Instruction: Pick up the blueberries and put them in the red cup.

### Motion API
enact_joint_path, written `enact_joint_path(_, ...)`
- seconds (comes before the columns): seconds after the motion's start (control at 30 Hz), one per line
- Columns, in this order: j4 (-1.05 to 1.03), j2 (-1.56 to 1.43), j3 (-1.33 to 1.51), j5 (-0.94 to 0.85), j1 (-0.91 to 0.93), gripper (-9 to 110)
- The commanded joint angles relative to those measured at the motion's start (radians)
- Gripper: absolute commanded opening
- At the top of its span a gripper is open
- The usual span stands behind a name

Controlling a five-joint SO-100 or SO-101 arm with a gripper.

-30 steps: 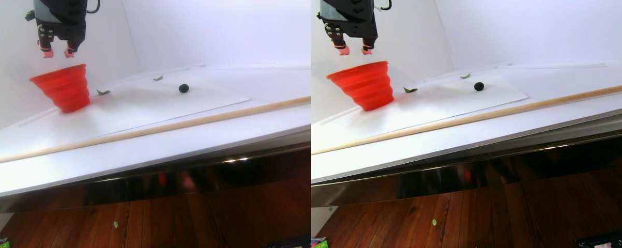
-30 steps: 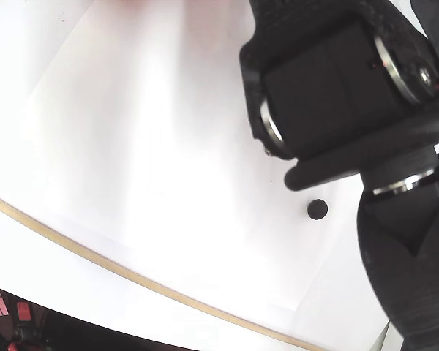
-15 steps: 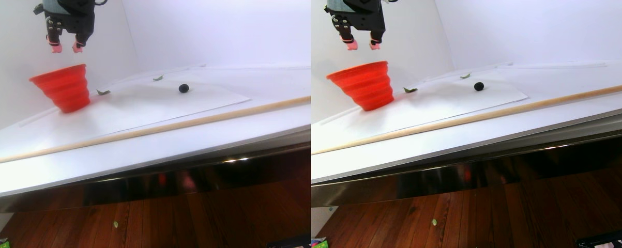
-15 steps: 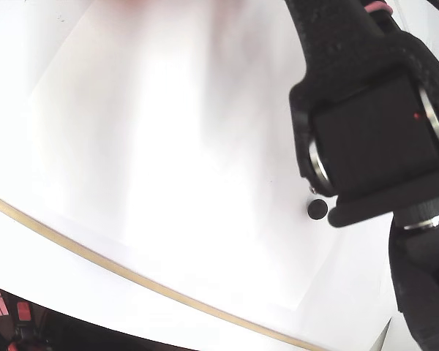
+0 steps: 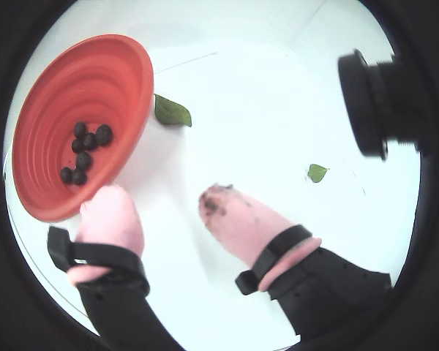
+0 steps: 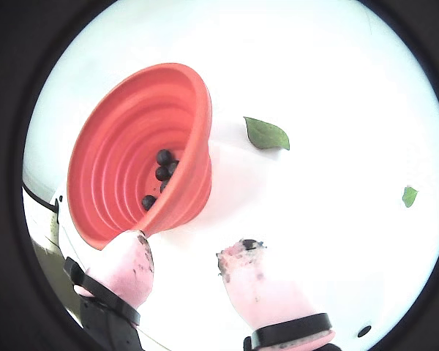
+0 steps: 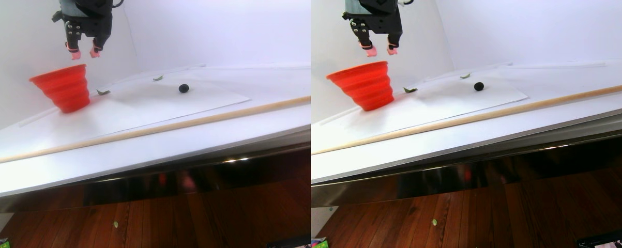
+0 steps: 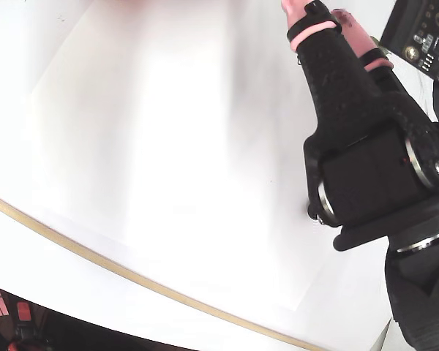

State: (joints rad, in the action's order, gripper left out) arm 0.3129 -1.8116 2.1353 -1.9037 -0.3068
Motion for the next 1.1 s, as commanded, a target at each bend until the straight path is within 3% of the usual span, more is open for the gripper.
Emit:
enact_joint_path(0.0, -0.006, -0.143, -0.005, -0.009, 0.014, 17)
enact_joint_path(1.07, -0.057, -0.253, 0.161, -0.077, 0.242, 17)
